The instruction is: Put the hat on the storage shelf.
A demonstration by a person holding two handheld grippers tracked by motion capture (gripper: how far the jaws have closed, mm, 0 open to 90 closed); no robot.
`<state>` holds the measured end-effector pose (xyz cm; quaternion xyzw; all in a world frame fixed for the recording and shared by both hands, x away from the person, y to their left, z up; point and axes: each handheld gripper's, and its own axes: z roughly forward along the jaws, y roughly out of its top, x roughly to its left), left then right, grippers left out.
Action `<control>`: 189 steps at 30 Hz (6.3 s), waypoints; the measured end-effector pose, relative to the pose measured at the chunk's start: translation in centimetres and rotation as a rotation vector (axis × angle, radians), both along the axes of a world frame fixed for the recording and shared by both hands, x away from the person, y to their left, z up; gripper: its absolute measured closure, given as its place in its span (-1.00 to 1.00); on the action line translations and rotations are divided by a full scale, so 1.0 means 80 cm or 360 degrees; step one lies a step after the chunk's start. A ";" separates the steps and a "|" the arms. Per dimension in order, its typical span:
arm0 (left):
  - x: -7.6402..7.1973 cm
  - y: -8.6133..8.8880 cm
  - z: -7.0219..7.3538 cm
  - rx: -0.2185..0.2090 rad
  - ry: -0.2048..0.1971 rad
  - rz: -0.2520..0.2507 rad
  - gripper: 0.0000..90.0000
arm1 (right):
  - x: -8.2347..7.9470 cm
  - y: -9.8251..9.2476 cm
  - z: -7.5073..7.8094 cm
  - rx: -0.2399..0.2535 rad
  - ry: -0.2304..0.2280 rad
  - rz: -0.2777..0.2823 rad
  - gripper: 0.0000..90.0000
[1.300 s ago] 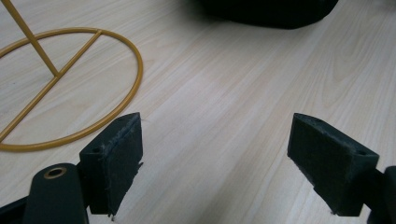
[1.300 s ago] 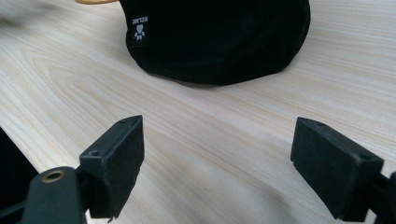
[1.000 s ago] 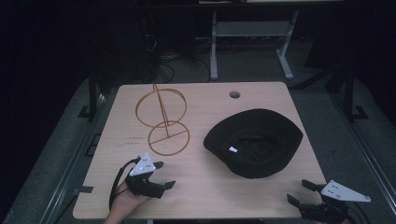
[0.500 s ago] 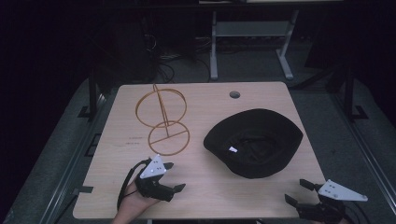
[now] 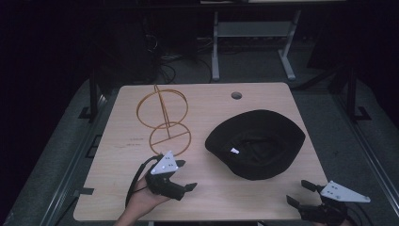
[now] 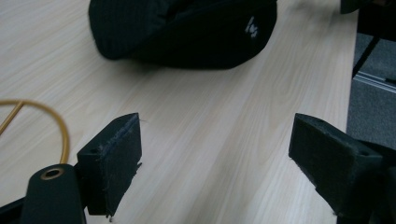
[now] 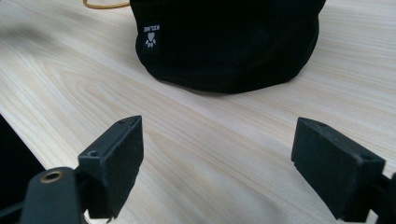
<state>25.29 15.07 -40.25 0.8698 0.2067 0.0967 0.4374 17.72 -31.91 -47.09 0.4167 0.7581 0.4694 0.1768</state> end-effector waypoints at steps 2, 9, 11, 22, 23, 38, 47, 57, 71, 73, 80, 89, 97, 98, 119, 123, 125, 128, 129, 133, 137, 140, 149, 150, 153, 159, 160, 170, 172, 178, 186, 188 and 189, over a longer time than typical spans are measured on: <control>0.002 -0.015 0.007 0.0012 -0.0015 -0.0035 -0.64 | 0.000 0.000 -0.001 -0.0004 0.0002 0.0001 -0.64; 0.007 -0.048 0.018 0.0055 -0.0034 -0.0120 -0.64 | 0.000 -0.001 0.000 0.0011 -0.0006 0.0002 -0.64; 0.011 -0.066 0.023 0.0058 -0.0047 -0.0156 -0.64 | 0.000 0.000 -0.001 0.0010 -0.0002 0.0009 -0.64; 0.025 -0.124 0.030 0.0119 -0.0045 -0.0273 -0.64 | 0.000 -0.003 -0.001 0.0018 -0.0007 0.0018 -0.64; 0.026 -0.135 0.028 0.0138 -0.0045 -0.0292 -0.64 | 0.000 -0.003 -0.001 0.0020 -0.0008 0.0019 -0.64; 0.042 -0.186 0.010 0.0373 -0.0075 -0.0383 -0.41 | 0.000 0.000 0.000 0.0032 -0.0013 0.0036 -0.63; 0.047 -0.193 0.003 0.0398 -0.0189 -0.0380 0.24 | 0.001 0.005 0.000 0.0026 -0.0007 0.0051 -0.63; 0.041 -0.182 0.018 0.0274 -0.0256 -0.0383 0.69 | 0.003 0.010 0.000 0.0019 -0.0003 0.0059 -0.64; 0.047 -0.135 0.045 -0.0071 -0.0131 -0.0340 0.95 | 0.012 0.032 0.024 0.0210 -0.0118 0.0018 -0.69; 0.050 -0.128 0.049 -0.0121 -0.0098 -0.0343 0.95 | 0.017 0.034 0.029 0.0246 -0.0131 0.0029 -0.69; 0.048 -0.121 0.054 -0.0174 -0.0070 -0.0366 0.95 | 0.043 0.056 0.038 0.0289 -0.0114 0.0069 -0.69; 0.045 -0.118 0.058 -0.0249 -0.0044 -0.0408 0.95 | 0.067 0.073 0.048 0.0327 -0.0102 0.0117 -0.70; 0.042 -0.123 0.057 -0.0264 -0.0037 -0.0443 0.95 | 0.077 0.076 0.041 0.0379 -0.0057 0.0125 -0.39; 0.042 -0.123 0.057 -0.0264 -0.0037 -0.0443 0.95 | 0.078 0.078 0.040 0.0377 -0.0065 0.0117 -0.29; 0.036 -0.113 0.052 -0.0163 -0.0091 -0.0398 0.77 | 0.075 0.086 0.038 0.0281 -0.0185 0.0084 0.90; 0.034 -0.104 0.056 -0.0150 -0.0098 -0.0371 0.58 | 0.072 0.080 0.045 0.0308 -0.0204 0.0060 0.91; 0.032 -0.100 0.056 -0.0144 -0.0104 -0.0352 0.51 | 0.071 0.078 0.050 0.0310 -0.0219 0.0046 0.91; 0.029 -0.095 0.057 -0.0118 -0.0114 -0.0336 0.39 | 0.069 0.076 0.057 0.0301 -0.0242 0.0044 0.92; 0.028 -0.095 0.057 -0.0117 -0.0122 -0.0330 0.35 | 0.069 0.075 0.060 0.0297 -0.0246 0.0043 0.92; 0.024 -0.088 0.058 -0.0115 -0.0124 -0.0310 0.22 | 0.069 0.072 0.067 0.0289 -0.0260 0.0038 0.92; 0.017 -0.077 0.058 -0.0111 -0.0130 -0.0297 0.11 | 0.069 0.069 0.078 0.0275 -0.0271 0.0036 0.93; 0.014 -0.069 0.055 -0.0107 -0.0130 -0.0280 0.08 | 0.071 0.068 0.084 0.0273 -0.0273 0.0041 0.93; 0.006 -0.042 0.041 -0.0090 -0.0118 -0.0216 0.02 | 0.076 0.064 0.105 0.0304 -0.0291 0.0043 0.94; 0.006 -0.040 0.040 -0.0098 -0.0114 -0.0202 0.01 | 0.077 0.063 0.108 0.0300 -0.0295 0.0045 0.94; 0.004 -0.031 0.033 -0.0114 -0.0099 -0.0183 -0.03 | 0.079 0.063 0.116 0.0281 -0.0310 0.0056 0.94; 0.001 -0.022 0.021 -0.0081 -0.0095 -0.0159 -0.07 | 0.083 0.066 0.132 0.0248 -0.0331 0.0069 0.94; 0.001 -0.021 0.019 -0.0084 -0.0104 -0.0145 -0.08 | 0.084 0.066 0.135 0.0243 -0.0336 0.0070 0.94; 0.002 -0.001 -0.007 -0.0101 -0.0071 -0.0060 -0.12 | 0.098 0.070 0.166 0.0190 -0.0358 0.0093 0.94; 0.002 0.000 -0.009 -0.0096 -0.0076 -0.0054 -0.12 | 0.100 0.070 0.168 0.0181 -0.0358 0.0096 0.94; 0.001 0.005 -0.018 -0.0110 -0.0087 -0.0038 -0.15 | 0.106 0.077 0.184 0.0145 -0.0356 0.0118 0.94; 0.001 0.010 -0.025 -0.0128 -0.0094 -0.0009 -0.17 | 0.114 0.088 0.215 0.0110 -0.0393 0.0196 0.94; 0.001 0.011 -0.025 -0.0127 -0.0091 -0.0007 -0.17 | 0.114 0.090 0.218 0.0109 -0.0393 0.0202 0.94; 0.001 0.012 -0.026 -0.0132 -0.0089 -0.0003 -0.17 | 0.115 0.091 0.221 0.0110 -0.0395 0.0206 0.94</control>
